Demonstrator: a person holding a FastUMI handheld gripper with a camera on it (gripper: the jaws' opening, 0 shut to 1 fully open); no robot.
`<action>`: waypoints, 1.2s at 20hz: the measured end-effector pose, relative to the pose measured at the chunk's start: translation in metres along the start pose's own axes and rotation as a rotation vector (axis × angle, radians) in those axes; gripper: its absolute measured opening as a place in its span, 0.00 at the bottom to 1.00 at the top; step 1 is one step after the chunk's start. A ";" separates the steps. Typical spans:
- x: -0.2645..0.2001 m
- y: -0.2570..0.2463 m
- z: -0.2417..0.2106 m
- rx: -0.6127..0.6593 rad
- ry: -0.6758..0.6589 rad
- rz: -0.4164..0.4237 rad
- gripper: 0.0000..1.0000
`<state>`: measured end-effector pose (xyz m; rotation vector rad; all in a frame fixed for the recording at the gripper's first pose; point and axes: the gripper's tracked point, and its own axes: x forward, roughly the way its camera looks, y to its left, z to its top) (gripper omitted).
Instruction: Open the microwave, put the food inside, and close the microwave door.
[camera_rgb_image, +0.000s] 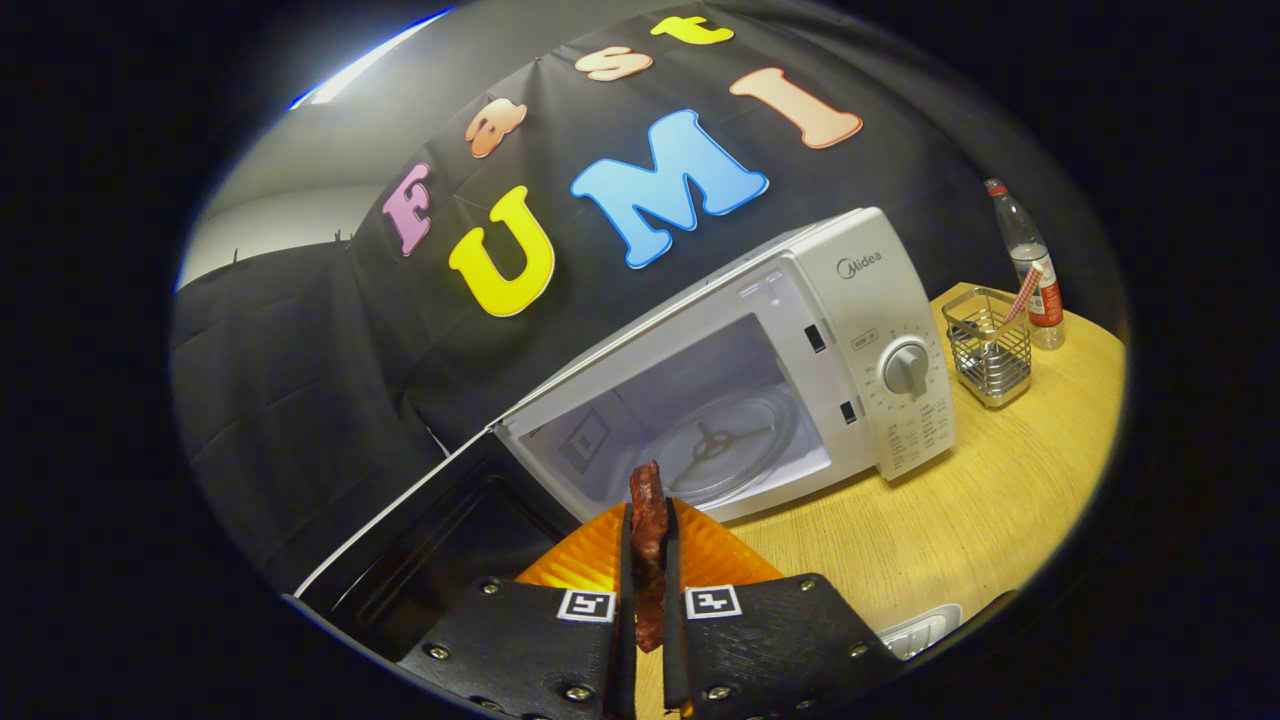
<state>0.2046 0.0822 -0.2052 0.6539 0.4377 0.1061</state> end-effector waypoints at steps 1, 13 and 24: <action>0.011 0.000 0.000 0.007 0.002 -0.019 0.11; 0.123 -0.004 0.018 0.122 -0.072 -0.169 0.11; 0.187 -0.020 0.009 0.195 -0.118 -0.193 0.11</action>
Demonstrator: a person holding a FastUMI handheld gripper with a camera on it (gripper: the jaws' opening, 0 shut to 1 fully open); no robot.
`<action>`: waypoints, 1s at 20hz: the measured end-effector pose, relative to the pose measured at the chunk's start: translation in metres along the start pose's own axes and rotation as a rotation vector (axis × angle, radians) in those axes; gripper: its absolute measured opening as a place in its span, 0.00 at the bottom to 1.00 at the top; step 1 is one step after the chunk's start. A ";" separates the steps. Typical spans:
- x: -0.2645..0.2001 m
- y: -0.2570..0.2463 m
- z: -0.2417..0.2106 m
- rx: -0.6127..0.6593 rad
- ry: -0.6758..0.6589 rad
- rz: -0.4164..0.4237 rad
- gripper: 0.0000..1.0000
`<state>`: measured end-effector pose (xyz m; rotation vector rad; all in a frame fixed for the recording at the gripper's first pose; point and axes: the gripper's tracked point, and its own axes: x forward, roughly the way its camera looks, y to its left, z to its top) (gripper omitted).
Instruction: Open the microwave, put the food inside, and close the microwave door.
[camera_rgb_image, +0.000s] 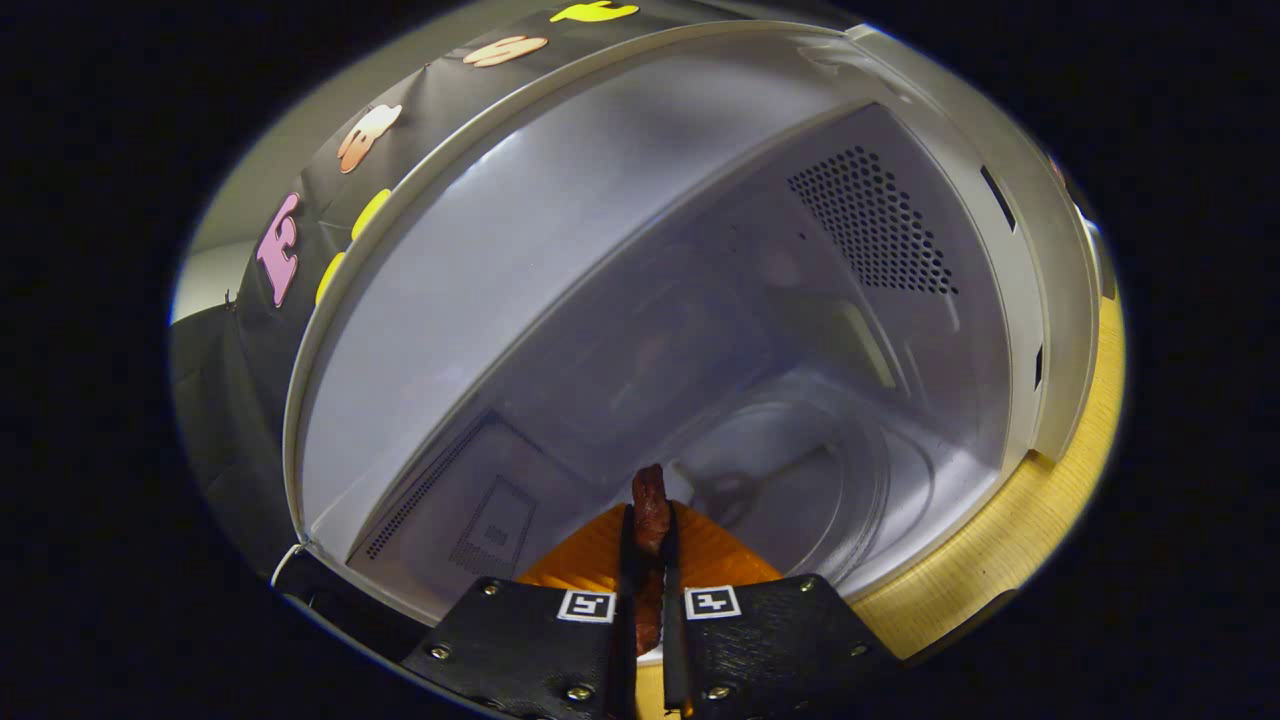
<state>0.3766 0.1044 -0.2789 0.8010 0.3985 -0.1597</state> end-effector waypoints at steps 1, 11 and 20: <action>0.001 0.002 0.000 -0.009 -0.012 0.012 0.11; 0.017 -0.024 0.001 -0.130 -0.097 -0.036 0.43; 0.002 -0.016 0.036 -0.470 -0.290 -0.086 0.43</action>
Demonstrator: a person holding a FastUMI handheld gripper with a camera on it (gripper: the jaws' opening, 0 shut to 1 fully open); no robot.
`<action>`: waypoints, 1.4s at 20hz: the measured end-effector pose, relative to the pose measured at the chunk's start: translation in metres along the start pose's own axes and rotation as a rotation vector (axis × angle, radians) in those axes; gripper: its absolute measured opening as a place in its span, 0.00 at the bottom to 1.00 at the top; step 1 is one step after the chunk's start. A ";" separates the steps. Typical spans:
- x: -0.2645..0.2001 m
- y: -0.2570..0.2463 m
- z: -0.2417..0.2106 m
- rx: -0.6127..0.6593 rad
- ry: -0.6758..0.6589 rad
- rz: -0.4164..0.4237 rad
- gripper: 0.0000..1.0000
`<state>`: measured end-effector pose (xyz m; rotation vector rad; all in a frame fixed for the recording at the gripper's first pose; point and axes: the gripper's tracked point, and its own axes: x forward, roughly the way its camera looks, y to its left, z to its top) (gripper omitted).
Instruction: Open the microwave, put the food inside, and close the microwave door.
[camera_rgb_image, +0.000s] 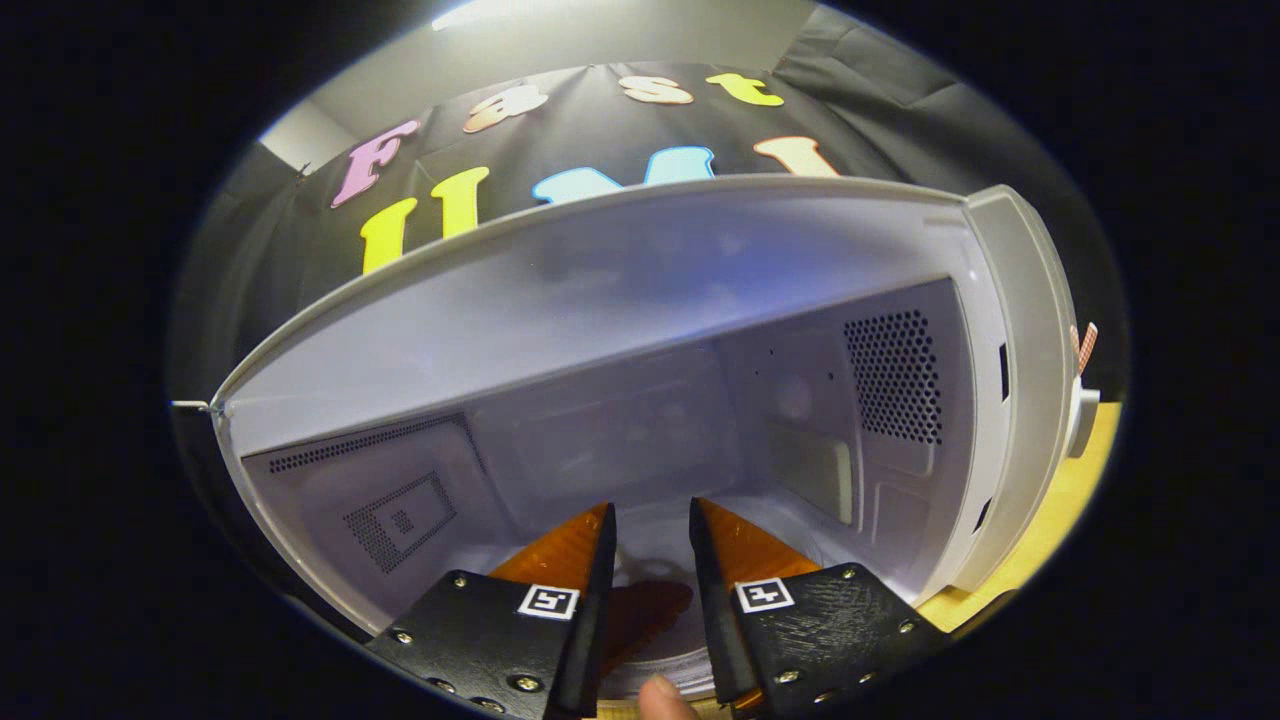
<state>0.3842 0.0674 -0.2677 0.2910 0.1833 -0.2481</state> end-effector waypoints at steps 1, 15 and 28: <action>-0.005 0.004 -0.001 -0.015 0.008 0.014 0.43; -0.259 0.131 0.121 -0.095 -0.074 0.624 0.43; -0.439 0.201 0.081 -0.226 0.148 1.001 0.87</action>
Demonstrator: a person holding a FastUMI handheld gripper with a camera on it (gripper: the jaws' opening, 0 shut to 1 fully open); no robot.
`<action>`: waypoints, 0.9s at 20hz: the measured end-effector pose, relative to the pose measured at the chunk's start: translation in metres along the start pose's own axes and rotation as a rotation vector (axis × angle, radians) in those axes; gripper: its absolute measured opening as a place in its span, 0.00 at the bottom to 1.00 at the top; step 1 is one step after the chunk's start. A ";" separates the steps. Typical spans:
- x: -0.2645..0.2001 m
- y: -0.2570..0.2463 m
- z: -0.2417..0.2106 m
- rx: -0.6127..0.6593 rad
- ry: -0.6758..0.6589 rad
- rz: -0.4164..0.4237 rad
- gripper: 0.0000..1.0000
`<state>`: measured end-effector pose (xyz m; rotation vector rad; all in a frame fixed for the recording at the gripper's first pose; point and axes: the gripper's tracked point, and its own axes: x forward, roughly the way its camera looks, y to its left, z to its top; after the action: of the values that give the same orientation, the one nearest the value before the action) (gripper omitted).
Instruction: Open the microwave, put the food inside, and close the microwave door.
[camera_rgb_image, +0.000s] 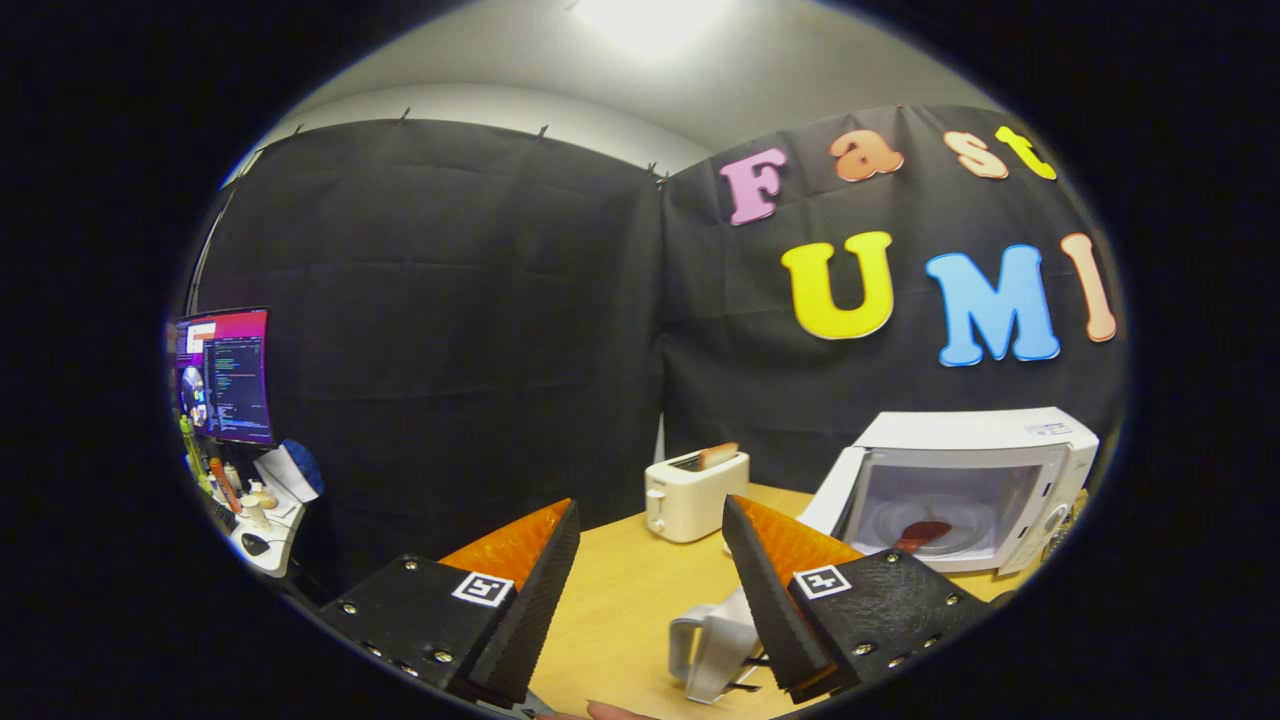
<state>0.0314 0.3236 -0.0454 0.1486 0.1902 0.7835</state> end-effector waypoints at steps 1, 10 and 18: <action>0.004 0.008 -0.009 -0.017 0.023 0.014 0.87; 0.032 0.024 -0.086 -0.194 0.061 -0.043 0.87; 0.051 -0.012 -0.155 0.011 0.177 -0.126 0.45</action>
<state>0.0401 0.3617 -0.2044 0.0763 0.3678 0.6697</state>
